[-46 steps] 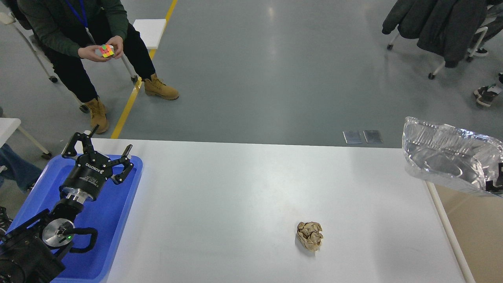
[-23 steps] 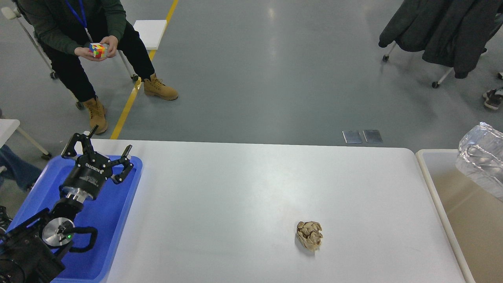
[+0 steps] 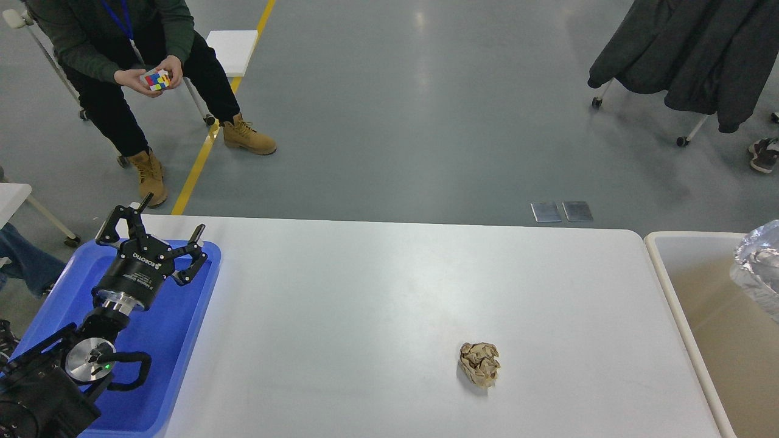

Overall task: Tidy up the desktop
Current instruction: 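Move the foil tray over the white bin and release it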

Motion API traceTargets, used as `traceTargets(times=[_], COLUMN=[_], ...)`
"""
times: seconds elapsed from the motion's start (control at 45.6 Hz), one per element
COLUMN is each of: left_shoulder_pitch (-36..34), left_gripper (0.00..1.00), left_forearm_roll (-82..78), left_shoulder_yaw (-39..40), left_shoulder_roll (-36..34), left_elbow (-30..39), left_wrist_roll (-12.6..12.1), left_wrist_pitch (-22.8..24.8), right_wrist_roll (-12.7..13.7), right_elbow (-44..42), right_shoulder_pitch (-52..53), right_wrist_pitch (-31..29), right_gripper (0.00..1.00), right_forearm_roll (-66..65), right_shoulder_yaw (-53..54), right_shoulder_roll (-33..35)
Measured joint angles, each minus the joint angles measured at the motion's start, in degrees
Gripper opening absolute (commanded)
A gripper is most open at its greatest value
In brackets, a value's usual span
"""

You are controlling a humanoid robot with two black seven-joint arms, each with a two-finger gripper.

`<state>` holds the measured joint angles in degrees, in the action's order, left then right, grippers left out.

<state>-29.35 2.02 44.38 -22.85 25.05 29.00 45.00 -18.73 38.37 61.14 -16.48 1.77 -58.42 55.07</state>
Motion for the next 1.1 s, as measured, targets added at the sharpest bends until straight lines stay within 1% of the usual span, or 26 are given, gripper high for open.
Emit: traceTargets(times=[0.11,0.132,0.175,0.197,0.263,0.285,0.307,0.373,0.395,0.438,0.658,0.833,0.987,1.096], left_shoulder_pitch=[0.0,0.0,0.0,0.0,0.0,0.0,0.0,0.0,0.0,0.0,0.0,0.0,0.0,0.0], left_gripper=[0.99,0.99,0.99,0.99,0.99,0.99,0.99,0.99,0.99,0.99,0.99,0.99,0.99,0.99], left_forearm_roll=[0.0,0.0,0.0,0.0,0.0,0.0,0.0,0.0,0.0,0.0,0.0,0.0,0.0,0.0], left_shoulder_yaw=[0.0,0.0,0.0,0.0,0.0,0.0,0.0,0.0,0.0,0.0,0.0,0.0,0.0,0.0], left_shoulder_roll=[0.0,0.0,0.0,0.0,0.0,0.0,0.0,0.0,0.0,0.0,0.0,0.0,0.0,0.0], left_elbow=[0.0,0.0,0.0,0.0,0.0,0.0,0.0,0.0,0.0,0.0,0.0,0.0,0.0,0.0], left_wrist_roll=[0.0,0.0,0.0,0.0,0.0,0.0,0.0,0.0,0.0,0.0,0.0,0.0,0.0,0.0], left_wrist_pitch=[0.0,0.0,0.0,0.0,0.0,0.0,0.0,0.0,0.0,0.0,0.0,0.0,0.0,0.0], right_wrist_roll=[0.4,0.5,0.7,0.8,1.1,1.2,1.2,1.4,1.4,1.5,1.6,1.6,1.7,1.7], right_elbow=[-1.7,-1.9,-2.3,-2.5,-3.0,-3.1,-3.3,-3.5,-3.6,-3.8,-4.1,-3.9,-3.6,-2.5], right_shoulder_pitch=[-3.3,-3.7,-4.6,-5.2,-6.2,-6.5,-6.7,-7.4,-7.6,-7.9,-8.5,-7.7,-5.2,-1.2], right_wrist_pitch=[2.4,2.7,3.4,4.0,5.1,5.5,5.8,6.8,7.1,7.5,9.8,10.4,10.4,10.3], right_gripper=[0.00,0.01,0.19,0.26,0.39,0.46,0.53,0.84,0.91,0.97,0.98,0.99,0.99,0.99], right_forearm_roll=[1.2,1.4,1.8,2.0,2.4,2.5,2.7,2.9,3.0,3.1,2.8,2.6,2.4,2.4], right_shoulder_yaw=[2.5,2.7,3.3,3.6,4.2,4.4,4.5,4.9,5.0,5.2,5.8,6.6,7.7,8.1], right_shoulder_roll=[-1.4,-1.6,-2.1,-2.4,-2.9,-3.0,-3.2,-3.5,-3.5,-3.6,-3.8,-3.7,-2.3,-0.7])
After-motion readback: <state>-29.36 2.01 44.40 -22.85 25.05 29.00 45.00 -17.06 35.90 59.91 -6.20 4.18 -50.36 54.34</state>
